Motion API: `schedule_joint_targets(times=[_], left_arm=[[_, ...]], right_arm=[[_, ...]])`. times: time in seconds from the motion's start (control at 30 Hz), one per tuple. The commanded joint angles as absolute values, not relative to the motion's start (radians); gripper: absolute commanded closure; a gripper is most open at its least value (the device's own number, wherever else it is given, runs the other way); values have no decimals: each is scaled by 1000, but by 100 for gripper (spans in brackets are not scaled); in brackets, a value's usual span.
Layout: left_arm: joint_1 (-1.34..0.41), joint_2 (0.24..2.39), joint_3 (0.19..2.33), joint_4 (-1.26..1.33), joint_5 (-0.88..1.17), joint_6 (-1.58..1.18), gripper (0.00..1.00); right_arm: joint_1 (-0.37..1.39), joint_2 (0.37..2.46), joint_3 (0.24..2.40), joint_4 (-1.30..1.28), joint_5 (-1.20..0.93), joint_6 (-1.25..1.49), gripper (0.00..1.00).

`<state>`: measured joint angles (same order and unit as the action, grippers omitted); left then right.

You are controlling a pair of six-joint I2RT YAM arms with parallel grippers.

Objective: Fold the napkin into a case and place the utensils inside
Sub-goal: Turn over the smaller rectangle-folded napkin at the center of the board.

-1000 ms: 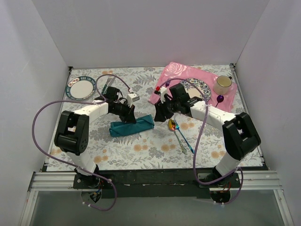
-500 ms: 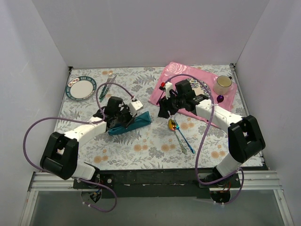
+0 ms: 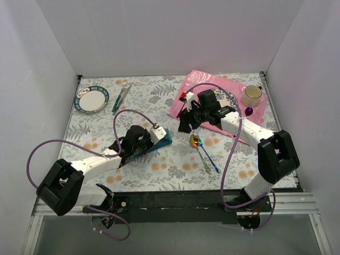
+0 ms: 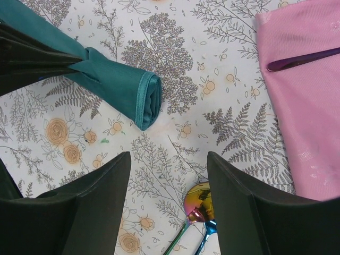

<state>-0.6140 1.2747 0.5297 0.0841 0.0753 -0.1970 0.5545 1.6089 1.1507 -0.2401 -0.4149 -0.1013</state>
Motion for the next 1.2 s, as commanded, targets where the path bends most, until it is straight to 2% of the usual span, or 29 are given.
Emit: schedule_joint_targets(times=[0.0,0.57,1.17], left_arm=[[-681,1203,471,205,-52,-184,100],[-942,1167,354,265,-265,-166,100],[-1058,1163,319,265,-342,-156,98]], right_arm=[[551,1598,1200,-241,-429,-103,32],[592,1663,1218,-213,-535,-22,33],[741,1733,1190,-227,-506,-63,35]])
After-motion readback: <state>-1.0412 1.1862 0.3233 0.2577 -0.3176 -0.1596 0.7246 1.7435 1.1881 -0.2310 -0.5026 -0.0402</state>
